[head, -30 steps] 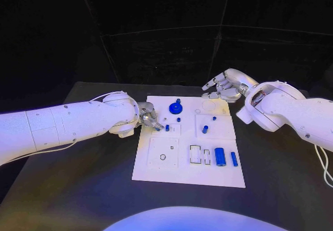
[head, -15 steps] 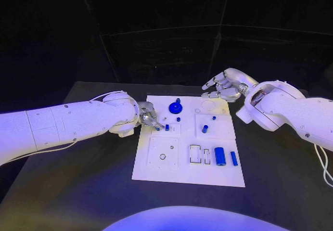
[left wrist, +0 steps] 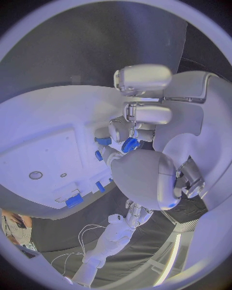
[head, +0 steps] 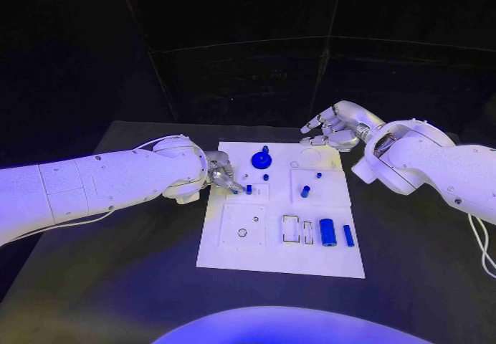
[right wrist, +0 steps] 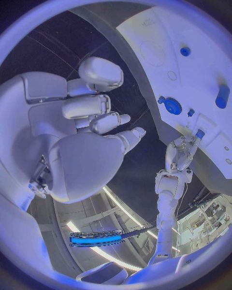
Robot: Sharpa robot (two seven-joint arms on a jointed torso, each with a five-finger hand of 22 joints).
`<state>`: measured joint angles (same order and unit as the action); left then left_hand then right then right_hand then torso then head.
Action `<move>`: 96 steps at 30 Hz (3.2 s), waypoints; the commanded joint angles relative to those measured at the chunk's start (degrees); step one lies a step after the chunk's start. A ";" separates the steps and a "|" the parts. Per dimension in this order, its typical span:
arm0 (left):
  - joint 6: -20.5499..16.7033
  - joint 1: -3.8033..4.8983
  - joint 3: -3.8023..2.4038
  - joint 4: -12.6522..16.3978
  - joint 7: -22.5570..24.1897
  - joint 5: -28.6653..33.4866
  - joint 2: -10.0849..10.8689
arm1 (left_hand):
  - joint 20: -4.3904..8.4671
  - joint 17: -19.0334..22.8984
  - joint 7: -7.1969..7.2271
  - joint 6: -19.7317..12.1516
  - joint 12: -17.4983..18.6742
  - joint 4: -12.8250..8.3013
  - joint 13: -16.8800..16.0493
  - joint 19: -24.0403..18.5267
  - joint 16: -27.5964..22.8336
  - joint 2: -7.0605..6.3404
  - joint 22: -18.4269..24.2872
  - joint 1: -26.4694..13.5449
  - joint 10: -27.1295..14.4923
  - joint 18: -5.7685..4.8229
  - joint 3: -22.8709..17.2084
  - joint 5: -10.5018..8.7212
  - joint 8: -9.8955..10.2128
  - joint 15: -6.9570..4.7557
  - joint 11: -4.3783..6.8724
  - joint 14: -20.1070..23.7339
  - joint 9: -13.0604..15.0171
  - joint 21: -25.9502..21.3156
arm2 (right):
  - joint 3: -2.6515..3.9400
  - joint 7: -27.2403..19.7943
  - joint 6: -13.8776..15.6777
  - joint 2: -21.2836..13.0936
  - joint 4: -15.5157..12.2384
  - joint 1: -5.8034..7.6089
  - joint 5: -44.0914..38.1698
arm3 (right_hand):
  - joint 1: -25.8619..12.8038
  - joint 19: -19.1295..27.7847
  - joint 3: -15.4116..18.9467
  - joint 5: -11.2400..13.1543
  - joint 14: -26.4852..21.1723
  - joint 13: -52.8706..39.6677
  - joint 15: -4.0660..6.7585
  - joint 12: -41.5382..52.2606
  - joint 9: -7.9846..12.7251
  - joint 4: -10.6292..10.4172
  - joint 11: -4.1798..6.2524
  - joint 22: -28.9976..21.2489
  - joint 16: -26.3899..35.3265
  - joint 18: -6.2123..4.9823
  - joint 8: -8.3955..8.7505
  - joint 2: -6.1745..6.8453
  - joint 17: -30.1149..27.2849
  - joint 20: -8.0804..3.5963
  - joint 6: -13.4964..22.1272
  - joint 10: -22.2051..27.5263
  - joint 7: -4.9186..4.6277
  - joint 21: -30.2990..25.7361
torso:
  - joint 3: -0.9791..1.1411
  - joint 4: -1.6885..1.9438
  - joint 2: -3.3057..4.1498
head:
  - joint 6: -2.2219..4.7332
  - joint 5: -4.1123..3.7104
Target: Assemble the parts on the task board
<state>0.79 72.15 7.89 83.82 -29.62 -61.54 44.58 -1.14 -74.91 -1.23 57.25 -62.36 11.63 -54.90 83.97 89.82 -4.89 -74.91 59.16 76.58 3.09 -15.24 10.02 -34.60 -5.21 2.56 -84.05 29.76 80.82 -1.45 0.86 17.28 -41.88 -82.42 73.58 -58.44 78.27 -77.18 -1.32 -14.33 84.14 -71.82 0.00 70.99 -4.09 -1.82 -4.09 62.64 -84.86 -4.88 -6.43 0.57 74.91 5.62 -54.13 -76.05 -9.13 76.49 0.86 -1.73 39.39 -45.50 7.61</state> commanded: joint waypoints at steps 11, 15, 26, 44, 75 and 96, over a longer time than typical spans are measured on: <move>0.78 0.00 0.08 0.58 -0.46 -0.13 0.26 | 0.39 -15.09 -0.07 0.61 -0.49 0.59 -0.27 2.14 0.18 0.37 -6.74 -0.44 0.44 -0.75 1.43 -0.12 -0.13 -0.41 -0.02 -5.95 -0.06 0.53 | 0.03 -0.37 -0.06 -0.03 -0.14 0.10 -0.10 | -0.04 0.26 0.15 -0.22 3.84 0.08 0.42 0.11 0.07 -0.34 0.08 -0.06 0.22 -0.51 -0.35 -0.57 6.36 0.02 0.28 0.21 0.01 -0.40 | 0.02 -0.04 -0.02 | 0.05 0.02; 0.78 0.05 0.07 0.61 -0.46 -0.14 0.33 | 0.39 -15.09 -0.06 0.62 -0.49 0.60 -0.28 2.15 0.18 0.39 -6.77 -0.42 0.45 -0.76 1.46 -0.11 -0.14 -0.41 -0.02 -5.95 -0.06 0.56 | 0.03 -0.37 -0.05 -0.04 -0.12 0.10 -0.10 | -0.04 0.26 0.15 -0.22 3.84 0.08 0.42 0.11 0.07 -0.34 0.08 -0.06 0.22 -0.51 -0.35 -0.57 6.36 0.02 0.28 0.21 0.01 -0.40 | -0.02 0.07 -0.01 | 0.06 0.02; 0.66 0.19 0.05 -0.01 -0.48 -0.14 0.34 | 0.40 -15.09 -0.04 0.67 -0.60 0.70 -0.40 2.19 0.18 0.47 -6.85 -0.35 0.52 -0.78 1.64 -0.10 -0.17 -0.43 0.00 -5.95 -0.09 0.63 | 0.03 -0.42 -0.05 0.05 -0.08 0.10 -0.10 | -0.04 0.26 0.15 -0.22 3.84 0.08 0.42 0.11 0.07 -0.34 0.08 -0.06 0.22 -0.51 -0.35 -0.57 6.36 0.02 0.28 0.21 0.01 -0.40 | 0.02 -0.07 0.03 | 0.03 0.07; 1.16 0.49 0.02 0.16 -0.52 -0.14 0.43 | 0.42 -15.09 0.00 0.72 -0.60 1.16 -0.42 2.20 0.18 0.43 -6.88 -0.27 0.58 -0.78 2.53 -0.11 -0.23 -0.46 0.02 -5.95 -0.23 0.63 | 0.03 -0.41 -0.09 0.03 -0.03 0.10 -0.10 | -0.09 0.22 0.22 -0.29 3.84 0.05 0.42 0.17 0.06 -0.48 0.08 -0.05 0.23 -0.50 -0.40 -0.56 6.36 0.03 0.28 0.19 0.02 -0.41 | 0.04 -0.04 0.02 | -0.14 0.04; 2.28 1.60 0.01 -0.27 -0.59 -0.64 -0.04 | 0.42 -15.09 0.03 0.73 -0.56 1.25 -0.37 2.20 0.18 0.54 -6.90 -0.03 0.58 -0.78 2.80 -0.07 -0.25 -0.47 0.04 -5.95 -0.28 0.64 | 0.03 -0.31 -0.18 0.05 -0.04 0.10 -0.10 | -0.10 0.23 0.24 -0.31 3.85 0.02 0.42 0.22 0.06 -0.53 0.08 -0.09 0.24 -0.51 -0.43 -0.56 6.36 0.02 0.25 0.16 0.02 -0.44 | 0.05 0.02 -0.01 | -0.18 -0.21; 3.40 1.79 0.00 -0.60 -0.68 -0.66 -0.62 | 0.56 -15.09 0.44 0.36 -0.43 -1.15 -0.36 2.17 0.18 2.98 -6.90 6.16 0.59 -0.75 1.71 0.41 -0.35 -0.67 0.38 -5.95 -0.77 0.49 | 0.03 -0.17 -0.37 -0.07 -0.20 0.11 -0.10 | -0.10 0.23 0.24 -0.31 3.85 0.02 0.42 0.22 0.06 -0.53 0.08 -0.09 0.24 -0.51 -0.43 -0.56 6.36 0.02 0.25 0.16 0.02 -0.44 | 0.05 -0.04 0.00 | -0.27 -0.21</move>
<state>3.27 73.84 7.93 83.21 -29.79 -61.81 44.05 -1.11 -74.91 -1.19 57.60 -62.80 10.70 -55.27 84.01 89.82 -1.99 -74.91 64.95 76.79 3.09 -13.45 10.25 -34.62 -5.54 2.78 -83.96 29.00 81.23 -1.45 0.87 17.23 -41.92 -82.44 73.58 -58.45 78.27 -77.18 -1.09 -14.32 84.14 -71.82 0.00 71.00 -4.09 -2.04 -4.09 62.61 -84.86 -4.88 -6.64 0.57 74.93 5.62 -54.13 -76.05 -9.13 76.27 0.91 -1.76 39.40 -45.75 7.38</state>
